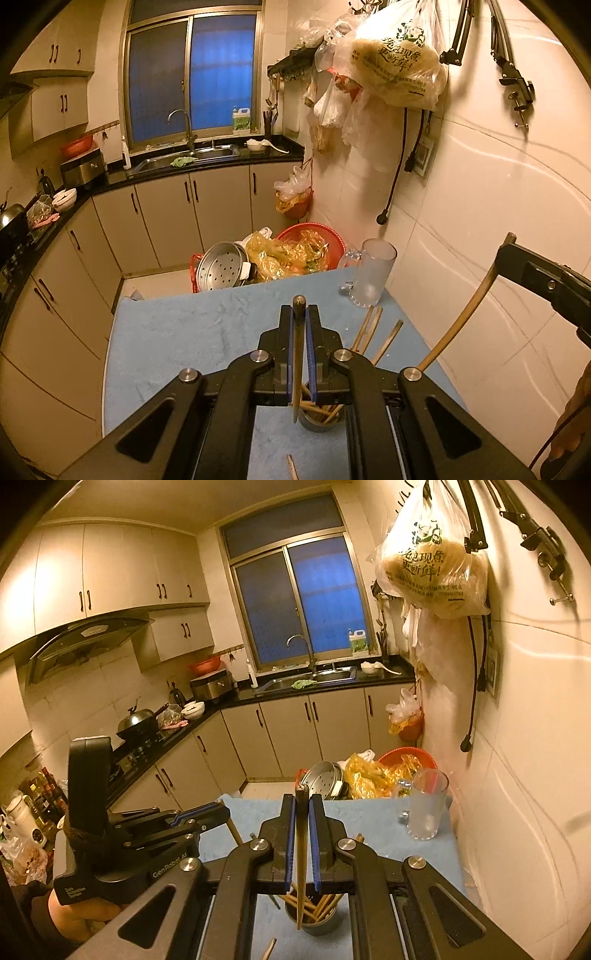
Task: Organize utensils
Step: 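Carry both held chopsticks over the black cup and lower them inside, then open the right tool into the cup while the left tool releases its chopstick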
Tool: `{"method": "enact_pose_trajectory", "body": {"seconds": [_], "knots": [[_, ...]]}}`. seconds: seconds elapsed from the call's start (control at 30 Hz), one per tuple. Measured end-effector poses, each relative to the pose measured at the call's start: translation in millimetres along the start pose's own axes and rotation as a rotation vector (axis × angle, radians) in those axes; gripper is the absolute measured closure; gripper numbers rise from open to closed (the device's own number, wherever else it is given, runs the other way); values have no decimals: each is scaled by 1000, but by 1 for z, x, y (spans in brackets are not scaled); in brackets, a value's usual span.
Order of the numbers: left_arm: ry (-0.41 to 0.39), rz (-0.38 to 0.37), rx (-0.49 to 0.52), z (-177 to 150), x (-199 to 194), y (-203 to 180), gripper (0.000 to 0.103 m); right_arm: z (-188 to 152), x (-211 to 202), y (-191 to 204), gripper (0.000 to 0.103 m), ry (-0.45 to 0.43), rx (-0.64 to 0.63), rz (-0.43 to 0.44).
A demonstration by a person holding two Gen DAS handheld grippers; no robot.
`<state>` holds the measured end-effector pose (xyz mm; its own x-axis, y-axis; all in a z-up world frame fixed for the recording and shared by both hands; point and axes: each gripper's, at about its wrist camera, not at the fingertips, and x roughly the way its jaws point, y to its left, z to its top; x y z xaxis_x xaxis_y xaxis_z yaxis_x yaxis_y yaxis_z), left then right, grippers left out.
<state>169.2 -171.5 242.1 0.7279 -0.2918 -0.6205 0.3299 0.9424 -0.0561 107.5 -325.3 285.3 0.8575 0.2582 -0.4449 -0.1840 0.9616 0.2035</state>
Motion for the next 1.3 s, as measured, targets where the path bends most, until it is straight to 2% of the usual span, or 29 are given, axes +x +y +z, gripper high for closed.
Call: {"method": "enact_pose_trajectory", "body": {"seconds": [0.4, 0.63, 0.9, 1.07, 1.3], "knots": [[0, -97, -64, 22, -13, -3, 96, 3, 18, -10, 95, 9, 7, -4], [-34, -89, -61, 22, -7, -4, 96, 2, 28, -11, 95, 9, 9, 1], [30, -60, -58, -4, 22, -4, 96, -22, 58, -11, 95, 61, -14, -16], [27, -18, -14, -15, 29, -9, 96, -41, 75, -13, 95, 105, -15, -20], [56, 4, -14, -29, 44, -9, 96, -62, 90, -19, 95, 155, 1, -26]]}}
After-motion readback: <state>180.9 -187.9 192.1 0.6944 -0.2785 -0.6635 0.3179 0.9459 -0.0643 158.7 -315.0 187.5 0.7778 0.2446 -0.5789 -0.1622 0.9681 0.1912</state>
